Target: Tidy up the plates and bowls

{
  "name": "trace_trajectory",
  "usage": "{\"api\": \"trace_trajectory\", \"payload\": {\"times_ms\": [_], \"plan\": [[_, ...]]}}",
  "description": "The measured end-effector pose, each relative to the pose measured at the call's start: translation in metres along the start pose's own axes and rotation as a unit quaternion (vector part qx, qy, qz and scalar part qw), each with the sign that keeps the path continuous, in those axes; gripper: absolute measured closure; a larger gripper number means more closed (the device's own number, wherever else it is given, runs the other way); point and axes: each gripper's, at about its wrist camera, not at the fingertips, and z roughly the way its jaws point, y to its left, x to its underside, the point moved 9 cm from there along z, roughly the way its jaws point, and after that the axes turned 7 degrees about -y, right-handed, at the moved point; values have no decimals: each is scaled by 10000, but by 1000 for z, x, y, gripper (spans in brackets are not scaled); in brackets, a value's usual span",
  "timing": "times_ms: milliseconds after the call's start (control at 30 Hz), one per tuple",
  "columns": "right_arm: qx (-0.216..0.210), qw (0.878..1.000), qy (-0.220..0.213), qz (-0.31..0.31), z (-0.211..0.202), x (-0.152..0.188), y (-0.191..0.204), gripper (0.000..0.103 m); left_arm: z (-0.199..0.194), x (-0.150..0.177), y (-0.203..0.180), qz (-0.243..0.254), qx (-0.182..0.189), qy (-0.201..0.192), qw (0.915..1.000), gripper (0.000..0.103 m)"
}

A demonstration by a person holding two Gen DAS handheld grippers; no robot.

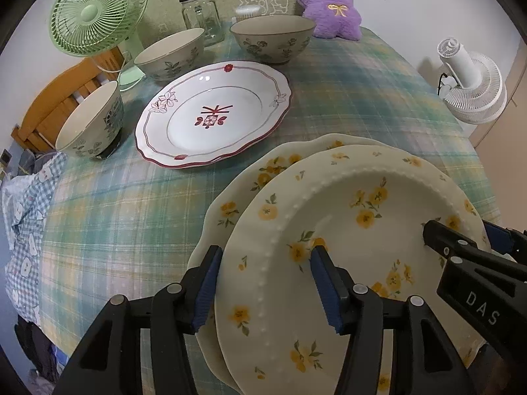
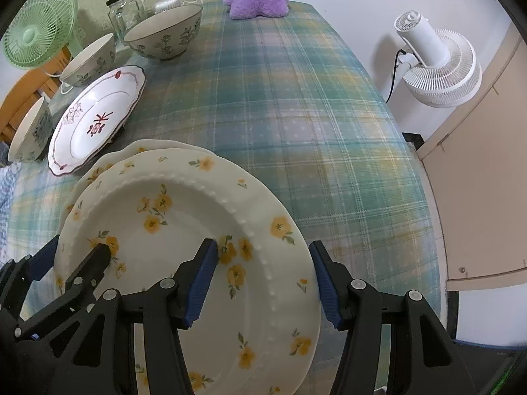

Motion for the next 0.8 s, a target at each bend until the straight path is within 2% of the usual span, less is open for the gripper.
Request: {"api": "trace_trajectory", "payload": {"times_ms": [333, 433, 533, 633, 800], "plan": [[-2, 9993, -68, -366, -14, 3, 3, 42, -2, 4, 1, 93, 25, 233, 9997, 36], [3, 9996, -46, -283, -19, 7, 0, 42, -10, 1, 3, 224, -142, 23, 9996, 28], [-21, 9997, -45, -232, -22, 11, 0, 42, -16, -3, 1, 295, -77, -126, 9995, 24], [62, 9995, -72, -311, -23, 14, 4, 53, -15, 0, 0, 326, -14, -107, 9994, 24], [215, 9993, -176, -260, -20, 15, 5, 56, -12, 1, 5, 257, 34, -107, 9996, 24]]}}
